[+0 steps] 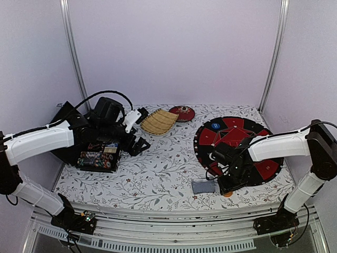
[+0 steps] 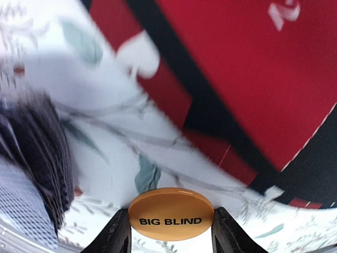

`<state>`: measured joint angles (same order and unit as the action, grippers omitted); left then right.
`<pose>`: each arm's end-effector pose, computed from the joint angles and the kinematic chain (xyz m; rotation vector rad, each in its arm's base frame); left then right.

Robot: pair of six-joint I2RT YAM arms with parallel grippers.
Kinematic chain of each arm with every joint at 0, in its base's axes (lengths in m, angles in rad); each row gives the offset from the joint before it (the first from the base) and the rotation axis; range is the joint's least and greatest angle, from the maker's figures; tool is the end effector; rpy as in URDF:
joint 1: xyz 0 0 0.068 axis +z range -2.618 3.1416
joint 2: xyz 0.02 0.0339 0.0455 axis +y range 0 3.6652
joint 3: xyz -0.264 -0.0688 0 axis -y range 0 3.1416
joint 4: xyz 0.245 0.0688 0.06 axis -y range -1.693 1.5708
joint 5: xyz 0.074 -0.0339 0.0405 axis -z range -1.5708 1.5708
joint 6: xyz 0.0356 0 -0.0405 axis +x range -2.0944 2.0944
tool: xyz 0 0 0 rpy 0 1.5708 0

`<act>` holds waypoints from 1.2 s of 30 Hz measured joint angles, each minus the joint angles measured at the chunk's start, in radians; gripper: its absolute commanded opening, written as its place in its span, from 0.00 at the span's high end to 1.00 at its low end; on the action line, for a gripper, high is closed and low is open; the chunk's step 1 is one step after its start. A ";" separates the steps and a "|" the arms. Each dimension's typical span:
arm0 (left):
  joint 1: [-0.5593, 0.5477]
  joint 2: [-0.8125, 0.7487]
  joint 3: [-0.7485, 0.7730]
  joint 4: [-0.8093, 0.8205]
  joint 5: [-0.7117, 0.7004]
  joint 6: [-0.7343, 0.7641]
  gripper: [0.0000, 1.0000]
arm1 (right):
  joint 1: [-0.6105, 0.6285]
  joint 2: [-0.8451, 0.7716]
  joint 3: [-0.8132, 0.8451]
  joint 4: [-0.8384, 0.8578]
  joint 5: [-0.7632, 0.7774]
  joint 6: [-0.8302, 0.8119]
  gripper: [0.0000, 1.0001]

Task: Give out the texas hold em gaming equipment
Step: Move the big blind button to the center of the board, then pick up the big blind button from the center of the board.

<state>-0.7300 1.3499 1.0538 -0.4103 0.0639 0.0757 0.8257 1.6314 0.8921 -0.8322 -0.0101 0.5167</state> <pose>0.2200 -0.2000 0.2859 0.9369 2.1116 -0.4123 0.1742 0.1894 0.1467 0.4824 -3.0974 -0.0117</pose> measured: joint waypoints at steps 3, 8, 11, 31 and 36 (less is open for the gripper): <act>0.000 0.000 0.000 -0.002 0.000 0.000 0.02 | 0.027 -0.011 -0.014 -0.023 -0.016 0.020 0.50; 0.000 0.000 0.000 -0.013 0.000 0.000 0.02 | 0.055 -0.045 -0.051 -0.058 -0.059 0.045 0.45; 0.000 0.000 0.000 -0.017 0.000 0.002 0.02 | 0.058 -0.039 -0.050 -0.085 -0.068 0.053 0.40; 0.000 0.000 0.000 -0.022 -0.001 0.003 0.02 | 0.080 -0.008 -0.028 -0.111 -0.078 0.090 0.46; 0.000 0.000 0.000 -0.022 -0.002 0.003 0.02 | 0.081 -0.010 -0.027 -0.113 -0.074 0.098 0.52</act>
<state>-0.7300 1.3499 1.0534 -0.4324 0.0624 0.0792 0.9070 1.6218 0.8646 -0.9447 -0.0837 0.6147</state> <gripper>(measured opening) 0.984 0.513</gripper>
